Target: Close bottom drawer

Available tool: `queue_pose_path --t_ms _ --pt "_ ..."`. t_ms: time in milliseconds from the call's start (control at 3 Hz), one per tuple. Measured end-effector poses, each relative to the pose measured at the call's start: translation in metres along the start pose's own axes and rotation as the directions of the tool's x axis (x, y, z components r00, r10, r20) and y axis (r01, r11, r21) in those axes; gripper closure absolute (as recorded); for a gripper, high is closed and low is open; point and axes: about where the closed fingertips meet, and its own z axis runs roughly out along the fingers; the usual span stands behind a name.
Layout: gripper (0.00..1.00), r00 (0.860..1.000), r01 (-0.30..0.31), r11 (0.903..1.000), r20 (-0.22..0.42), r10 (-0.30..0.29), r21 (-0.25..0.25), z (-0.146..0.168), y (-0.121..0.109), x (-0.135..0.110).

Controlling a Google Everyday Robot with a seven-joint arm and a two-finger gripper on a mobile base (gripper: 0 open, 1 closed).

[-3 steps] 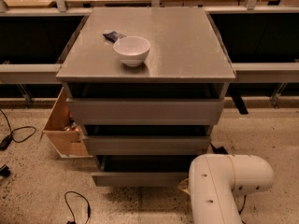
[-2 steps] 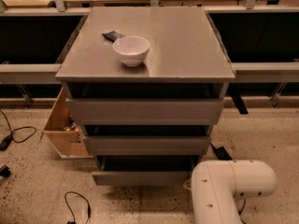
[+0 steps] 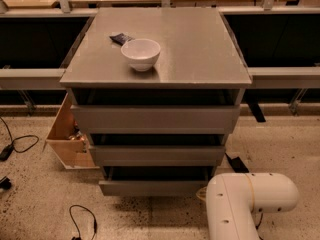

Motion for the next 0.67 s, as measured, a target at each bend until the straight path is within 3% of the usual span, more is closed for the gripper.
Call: queue_pose_path --t_ms 667 --pt "0.5 1.0 0.0 1.0 0.0 0.0 0.0 0.0 0.0 0.0"
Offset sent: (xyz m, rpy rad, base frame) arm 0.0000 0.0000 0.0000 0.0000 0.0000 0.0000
